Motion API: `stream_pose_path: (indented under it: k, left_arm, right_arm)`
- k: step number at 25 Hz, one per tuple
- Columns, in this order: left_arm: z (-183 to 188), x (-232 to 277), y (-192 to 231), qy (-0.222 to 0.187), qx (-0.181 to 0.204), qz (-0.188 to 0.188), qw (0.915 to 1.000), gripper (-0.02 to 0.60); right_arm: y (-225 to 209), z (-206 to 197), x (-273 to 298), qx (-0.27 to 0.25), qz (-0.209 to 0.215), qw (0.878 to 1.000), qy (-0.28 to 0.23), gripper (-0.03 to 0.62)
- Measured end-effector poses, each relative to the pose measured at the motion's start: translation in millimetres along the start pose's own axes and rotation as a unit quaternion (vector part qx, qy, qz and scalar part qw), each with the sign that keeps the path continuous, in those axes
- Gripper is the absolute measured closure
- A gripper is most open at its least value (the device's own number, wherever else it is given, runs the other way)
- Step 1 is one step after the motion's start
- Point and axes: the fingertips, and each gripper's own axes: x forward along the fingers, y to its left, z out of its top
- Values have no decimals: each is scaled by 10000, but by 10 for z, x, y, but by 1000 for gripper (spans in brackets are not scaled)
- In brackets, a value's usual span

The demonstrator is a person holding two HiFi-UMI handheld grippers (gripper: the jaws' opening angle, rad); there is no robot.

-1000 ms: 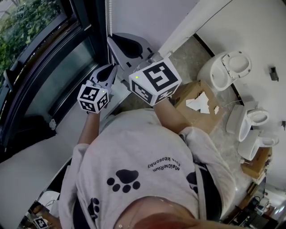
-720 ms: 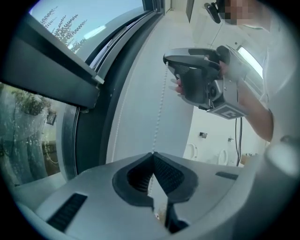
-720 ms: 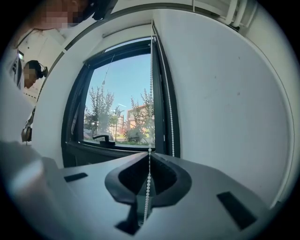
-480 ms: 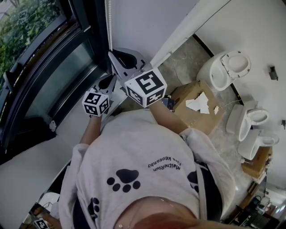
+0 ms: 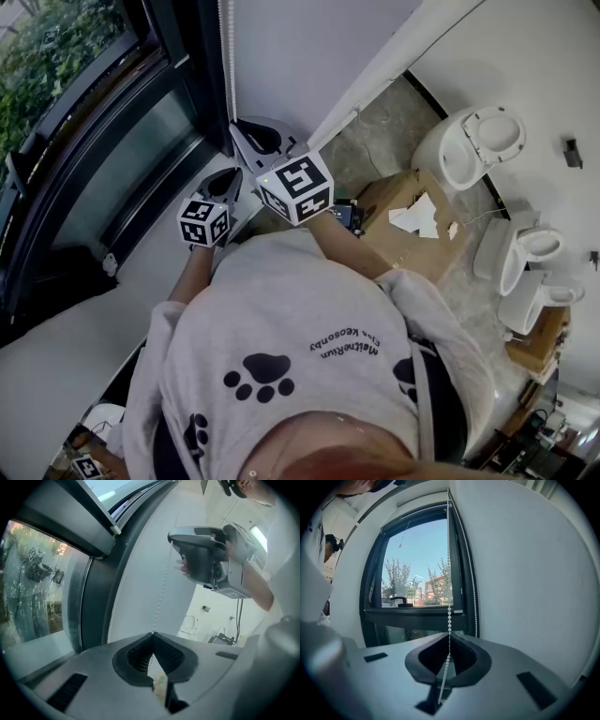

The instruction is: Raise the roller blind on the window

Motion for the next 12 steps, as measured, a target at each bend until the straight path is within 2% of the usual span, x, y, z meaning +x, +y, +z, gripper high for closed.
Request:
stream_pose_path:
  k: [5,10,11,12]
  left_arm:
    - [-214,-3,70,296,-73,38,9995,572]
    - [-230,-47,109,246,-44,-5,9997,563]
    - [-176,-63,115,174,-101,-56,9998,526]
    - [-98,-81,116,80,-153,-118,9998,448]
  right_arm:
    - [-3,-230,51,63,9,9999,140,583]
    - [-38,-297,60,88,-15,9998,154,583]
    - [-48,-294,62,91,-16,9998,151,583]
    - [-60,-292,66,95,-19,9998,148,583]
